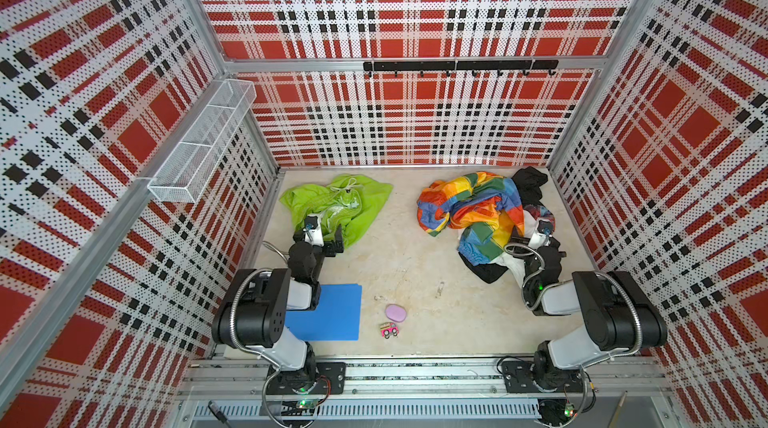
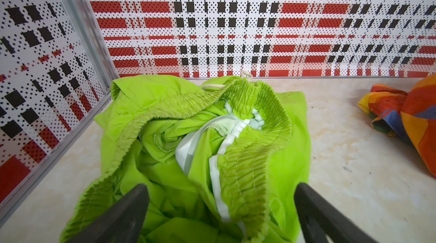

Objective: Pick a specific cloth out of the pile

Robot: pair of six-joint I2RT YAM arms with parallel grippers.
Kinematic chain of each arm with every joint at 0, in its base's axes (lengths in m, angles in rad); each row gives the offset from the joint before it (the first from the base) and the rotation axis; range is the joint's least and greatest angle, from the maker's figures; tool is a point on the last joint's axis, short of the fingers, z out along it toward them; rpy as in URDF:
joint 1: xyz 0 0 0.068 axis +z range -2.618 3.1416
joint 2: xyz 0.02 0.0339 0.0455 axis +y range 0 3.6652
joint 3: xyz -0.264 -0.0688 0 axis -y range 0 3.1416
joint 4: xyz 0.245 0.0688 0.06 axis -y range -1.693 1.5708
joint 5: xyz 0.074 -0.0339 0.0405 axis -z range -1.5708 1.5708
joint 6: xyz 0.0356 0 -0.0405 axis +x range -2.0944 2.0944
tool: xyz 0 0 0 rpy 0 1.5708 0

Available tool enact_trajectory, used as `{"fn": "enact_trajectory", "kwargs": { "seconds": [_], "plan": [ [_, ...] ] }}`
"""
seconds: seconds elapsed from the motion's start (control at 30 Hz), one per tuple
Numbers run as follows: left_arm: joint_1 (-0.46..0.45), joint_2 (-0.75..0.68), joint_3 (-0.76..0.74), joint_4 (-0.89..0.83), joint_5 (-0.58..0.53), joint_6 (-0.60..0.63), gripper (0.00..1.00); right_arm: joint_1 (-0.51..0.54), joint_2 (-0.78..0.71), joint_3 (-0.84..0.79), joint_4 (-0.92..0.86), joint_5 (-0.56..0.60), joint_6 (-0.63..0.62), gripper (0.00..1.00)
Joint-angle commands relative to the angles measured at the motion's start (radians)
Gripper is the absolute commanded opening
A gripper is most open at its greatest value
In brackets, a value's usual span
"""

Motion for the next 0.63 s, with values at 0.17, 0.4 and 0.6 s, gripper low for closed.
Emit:
{"fn": "enact_trajectory", "kwargs": {
  "seconds": [0.17, 0.4, 0.6],
  "plan": [
    [0.009, -0.011, 0.002, 0.01, 0.008, 0.002, 0.99, -0.01, 0.004, 0.042, 0.006, -0.137, -0.048, 1.0],
    [0.009, -0.011, 0.001, 0.012, 0.006, 0.002, 0.99, -0.01, 0.005, 0.041, 0.012, -0.128, -0.047, 1.0],
    [0.01, -0.01, 0.004, 0.008, 0.007, 0.001, 0.99, -0.01, 0.004, 0.041, 0.01, -0.128, -0.047, 1.0]
  ]
}}
